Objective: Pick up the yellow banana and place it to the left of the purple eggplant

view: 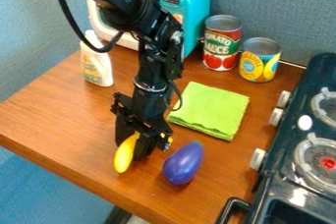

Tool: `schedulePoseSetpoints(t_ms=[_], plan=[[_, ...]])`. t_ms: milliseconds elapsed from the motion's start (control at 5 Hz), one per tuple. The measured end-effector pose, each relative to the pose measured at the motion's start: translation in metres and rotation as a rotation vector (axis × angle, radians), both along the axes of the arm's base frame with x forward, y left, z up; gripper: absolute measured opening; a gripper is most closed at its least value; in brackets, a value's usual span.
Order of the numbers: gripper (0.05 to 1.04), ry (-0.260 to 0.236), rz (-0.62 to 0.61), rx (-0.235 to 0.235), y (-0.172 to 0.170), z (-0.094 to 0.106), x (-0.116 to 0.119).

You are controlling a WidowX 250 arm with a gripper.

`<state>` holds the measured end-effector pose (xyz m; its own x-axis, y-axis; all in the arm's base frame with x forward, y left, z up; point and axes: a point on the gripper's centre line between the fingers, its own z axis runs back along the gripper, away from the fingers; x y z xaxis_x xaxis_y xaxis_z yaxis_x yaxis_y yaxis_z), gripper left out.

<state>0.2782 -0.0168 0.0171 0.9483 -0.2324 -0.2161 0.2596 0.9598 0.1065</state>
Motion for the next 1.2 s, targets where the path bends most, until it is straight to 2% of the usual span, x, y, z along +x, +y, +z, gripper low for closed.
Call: schedulePoseSetpoints(t_ms=[200, 400, 600, 800, 1000, 1200], plan=[[0.961, -0.046, 0.029, -0.010, 0.000, 0.010, 0.000], [1.007, -0.127, 0.072, -0.079, 0.007, 0.038, -0.004], [1.002, -0.192, 0.075, -0.196, 0.017, 0.066, -0.008], [1.001, -0.266, 0.120, -0.194, 0.045, 0.093, -0.005], [1.001, -0.304, 0.145, -0.164, 0.072, 0.110, 0.023], [1.001, -0.285, 0.163, -0.101, 0.097, 0.115, 0.056]])
